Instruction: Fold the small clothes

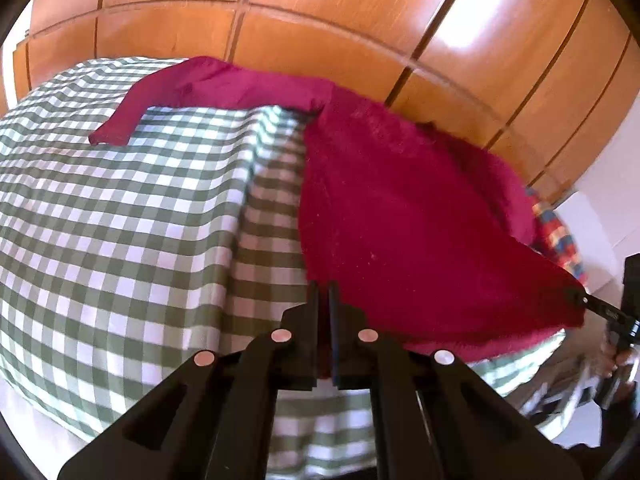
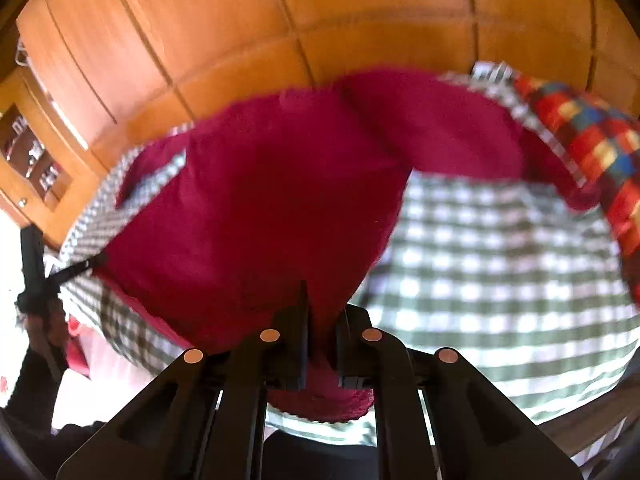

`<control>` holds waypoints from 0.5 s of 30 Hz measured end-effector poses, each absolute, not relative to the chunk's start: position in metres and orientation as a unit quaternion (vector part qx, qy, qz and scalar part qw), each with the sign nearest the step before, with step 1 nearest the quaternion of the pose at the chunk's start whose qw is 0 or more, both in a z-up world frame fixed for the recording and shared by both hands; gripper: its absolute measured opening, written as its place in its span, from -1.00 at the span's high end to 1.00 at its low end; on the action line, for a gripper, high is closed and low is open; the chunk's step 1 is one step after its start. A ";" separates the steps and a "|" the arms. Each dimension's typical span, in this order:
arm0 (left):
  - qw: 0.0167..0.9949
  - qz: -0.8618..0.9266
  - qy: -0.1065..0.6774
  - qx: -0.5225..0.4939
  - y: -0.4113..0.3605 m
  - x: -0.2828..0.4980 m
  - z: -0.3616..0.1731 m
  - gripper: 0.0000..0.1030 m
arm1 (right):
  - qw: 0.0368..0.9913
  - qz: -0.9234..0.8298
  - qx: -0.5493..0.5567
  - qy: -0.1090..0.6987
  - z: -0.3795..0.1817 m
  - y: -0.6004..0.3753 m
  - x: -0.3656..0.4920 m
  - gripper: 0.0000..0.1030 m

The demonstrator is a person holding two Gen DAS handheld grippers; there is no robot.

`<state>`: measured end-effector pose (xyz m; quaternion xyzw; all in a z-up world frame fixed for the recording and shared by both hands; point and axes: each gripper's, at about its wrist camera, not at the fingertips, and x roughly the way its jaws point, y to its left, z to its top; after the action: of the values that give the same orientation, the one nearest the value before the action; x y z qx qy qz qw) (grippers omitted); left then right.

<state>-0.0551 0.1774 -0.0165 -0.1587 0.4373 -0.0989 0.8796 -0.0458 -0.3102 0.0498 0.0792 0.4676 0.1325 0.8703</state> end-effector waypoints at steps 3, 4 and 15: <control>0.876 -0.129 0.427 -0.183 0.175 -0.076 -0.001 0.94 | 0.877 0.117 0.090 0.458 0.068 -0.333 -0.056 0.83; 0.873 -0.141 0.427 -0.188 0.172 -0.084 0.002 0.94 | 0.876 0.115 0.091 0.459 0.068 -0.339 -0.061 0.83; 0.819 -0.099 0.546 -0.147 0.157 -0.124 -0.062 0.89 | 0.787 0.121 0.052 0.603 -0.025 -0.330 -0.094 0.83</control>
<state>-0.1236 0.1565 -0.0623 -0.1468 0.5459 -0.0995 0.8189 -0.0939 -0.3299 -0.0253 0.0522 0.6033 0.1205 0.7866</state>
